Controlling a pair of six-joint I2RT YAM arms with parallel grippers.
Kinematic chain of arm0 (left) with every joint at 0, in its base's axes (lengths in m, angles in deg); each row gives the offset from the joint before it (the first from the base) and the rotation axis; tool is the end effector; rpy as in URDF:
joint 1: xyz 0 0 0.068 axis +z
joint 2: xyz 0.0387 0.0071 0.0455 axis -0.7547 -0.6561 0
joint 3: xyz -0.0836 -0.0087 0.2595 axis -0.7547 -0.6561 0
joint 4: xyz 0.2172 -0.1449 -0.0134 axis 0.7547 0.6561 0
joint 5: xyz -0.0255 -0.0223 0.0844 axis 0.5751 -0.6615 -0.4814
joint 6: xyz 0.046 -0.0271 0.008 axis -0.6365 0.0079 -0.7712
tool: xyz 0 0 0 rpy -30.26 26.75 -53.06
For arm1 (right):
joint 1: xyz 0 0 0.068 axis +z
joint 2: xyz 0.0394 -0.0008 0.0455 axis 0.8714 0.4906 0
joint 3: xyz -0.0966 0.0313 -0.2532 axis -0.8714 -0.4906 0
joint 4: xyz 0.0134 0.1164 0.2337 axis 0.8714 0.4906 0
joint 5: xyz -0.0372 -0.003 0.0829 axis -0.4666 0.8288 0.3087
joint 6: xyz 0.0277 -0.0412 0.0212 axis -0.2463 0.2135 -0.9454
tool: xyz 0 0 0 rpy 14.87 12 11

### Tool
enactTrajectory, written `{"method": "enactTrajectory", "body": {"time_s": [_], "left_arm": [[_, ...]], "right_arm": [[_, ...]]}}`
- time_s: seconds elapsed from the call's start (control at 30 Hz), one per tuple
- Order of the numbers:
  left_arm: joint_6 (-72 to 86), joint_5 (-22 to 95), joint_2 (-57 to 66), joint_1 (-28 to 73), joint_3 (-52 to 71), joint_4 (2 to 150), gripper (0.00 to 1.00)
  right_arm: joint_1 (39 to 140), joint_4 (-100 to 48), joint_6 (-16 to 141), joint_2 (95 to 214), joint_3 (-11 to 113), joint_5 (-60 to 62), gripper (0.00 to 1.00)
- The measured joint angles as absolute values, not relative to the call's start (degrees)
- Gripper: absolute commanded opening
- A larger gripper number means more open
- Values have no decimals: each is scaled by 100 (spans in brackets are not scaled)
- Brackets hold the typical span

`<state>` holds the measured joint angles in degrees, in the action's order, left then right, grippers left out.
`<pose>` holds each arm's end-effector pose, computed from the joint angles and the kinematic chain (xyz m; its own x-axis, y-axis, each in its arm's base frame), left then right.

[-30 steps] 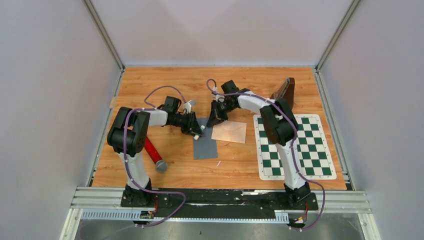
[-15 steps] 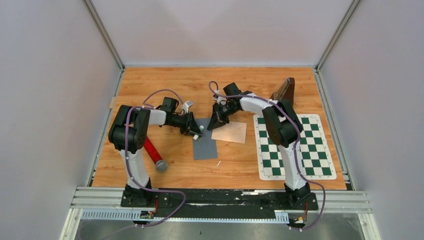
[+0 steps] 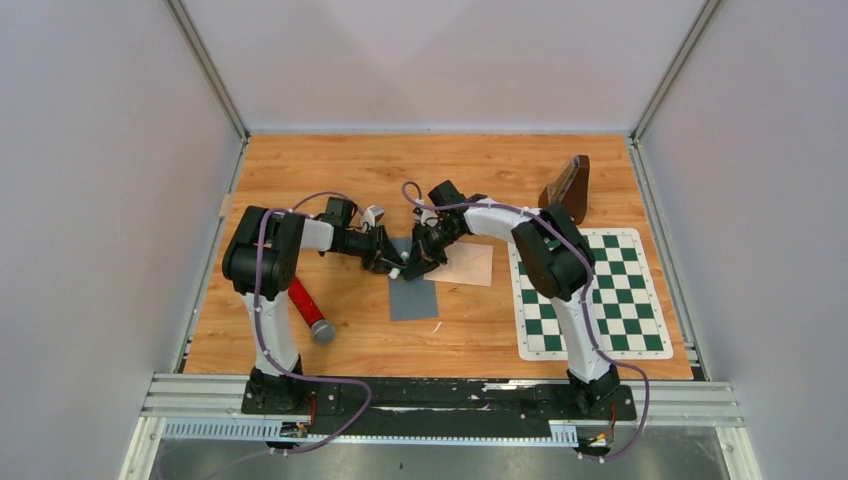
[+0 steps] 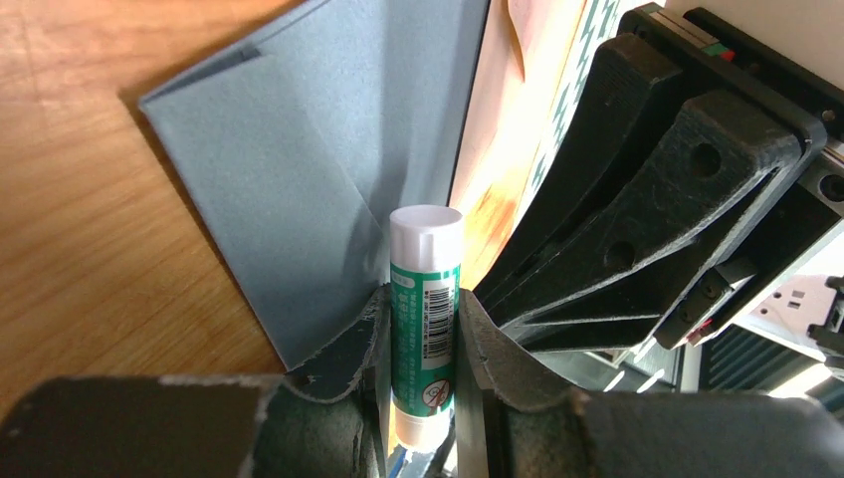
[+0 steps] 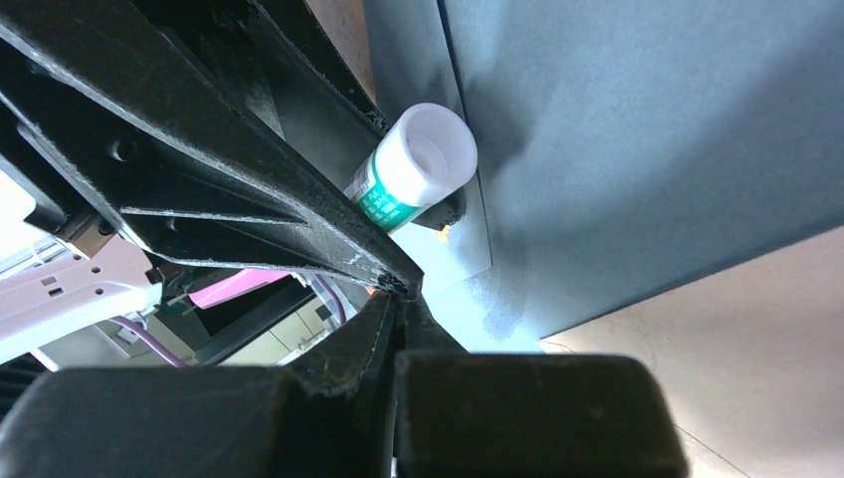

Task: Place the letter into the envelope and seal it
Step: Seal the envelope flap on the envelope.

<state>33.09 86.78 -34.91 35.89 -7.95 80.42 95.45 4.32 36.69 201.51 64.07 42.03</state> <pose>0.3320 -0.1085 0.0909 -0.9922 -0.0944 0.0819 -0.1162 0.4553 -0.8827 0.3493 0.2755 0.1220 -0.9674 -0.2396 0.0826 -0.0879 0.6230 0.7773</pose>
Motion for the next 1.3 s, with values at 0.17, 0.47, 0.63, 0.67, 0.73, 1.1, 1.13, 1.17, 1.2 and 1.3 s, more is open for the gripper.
{"method": "enactTrajectory", "body": {"time_s": [0.17, 0.47, 0.63, 0.67, 0.73, 1.1, 1.13, 1.17, 1.2, 1.3], "left_arm": [[3466, 8672, -3504, 3596, -795, 8023, 0], [3825, 8667, -3498, 3790, -894, 7815, 0], [4069, 8750, -3498, 3900, -1036, 7548, 0], [4109, 8766, -3498, 3908, -1060, 7498, 0], [4207, 8801, -3496, 3935, -1106, 7398, 0], [4439, 8803, -3205, 4147, -1156, 6886, 0], [4441, 8788, -3205, 4162, -1162, 6884, 0], [4408, 8770, -3205, 4164, -1162, 6919, 0], [4349, 8746, -3205, 4164, -1158, 6980, 0], [4109, 8641, -3214, 4164, -1141, 7280, 0]], "right_arm": [[9547, 442, 3479, 20151, 6405, 4133, 0], [9547, 493, 3293, 20188, 6409, 3772, 0], [9547, 536, 3186, 20367, 6497, 3698, 0], [9547, 543, 3166, 20382, 6536, 3676, 0], [9549, 558, 3140, 20411, 6601, 3626, 0], [9549, 637, 3022, 20461, 6715, 3545, 0], [9549, 639, 3020, 20461, 6715, 3543, 0], [9549, 639, 3018, 20461, 6715, 3543, 0], [9549, 639, 3020, 20461, 6717, 3543, 0], [9549, 641, 3038, 20461, 6733, 3541, 0]]}}
